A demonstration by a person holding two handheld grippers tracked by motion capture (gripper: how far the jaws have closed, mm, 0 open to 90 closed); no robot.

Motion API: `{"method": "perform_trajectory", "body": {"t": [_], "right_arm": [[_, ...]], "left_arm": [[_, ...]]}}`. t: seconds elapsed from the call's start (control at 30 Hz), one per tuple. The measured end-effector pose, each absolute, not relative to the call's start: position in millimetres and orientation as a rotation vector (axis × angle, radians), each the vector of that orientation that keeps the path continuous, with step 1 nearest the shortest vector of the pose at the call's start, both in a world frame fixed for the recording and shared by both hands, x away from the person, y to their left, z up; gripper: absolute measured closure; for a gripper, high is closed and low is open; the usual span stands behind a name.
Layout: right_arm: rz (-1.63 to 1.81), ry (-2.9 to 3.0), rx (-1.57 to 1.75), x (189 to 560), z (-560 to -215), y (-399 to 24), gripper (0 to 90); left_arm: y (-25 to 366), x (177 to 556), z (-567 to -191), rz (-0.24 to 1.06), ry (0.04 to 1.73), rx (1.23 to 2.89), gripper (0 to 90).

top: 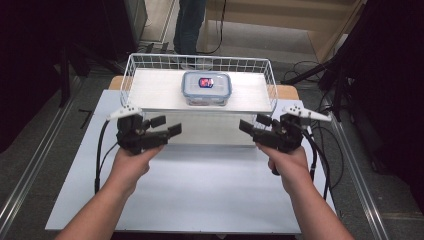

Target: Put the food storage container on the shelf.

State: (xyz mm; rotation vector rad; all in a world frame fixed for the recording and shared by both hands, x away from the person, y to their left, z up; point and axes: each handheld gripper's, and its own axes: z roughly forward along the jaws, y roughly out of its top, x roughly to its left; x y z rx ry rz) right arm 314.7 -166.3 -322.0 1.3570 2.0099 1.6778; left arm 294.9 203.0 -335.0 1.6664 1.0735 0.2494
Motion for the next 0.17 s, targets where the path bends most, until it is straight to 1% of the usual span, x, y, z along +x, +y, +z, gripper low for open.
{"method": "perform_trajectory", "body": {"t": [0.17], "right_arm": [[1.628, 2.003, 1.323, 293, -361, -172, 19.8]], "left_arm": [[206, 270, -378, 0.265, 1.061, 1.7, 23.8]]}}
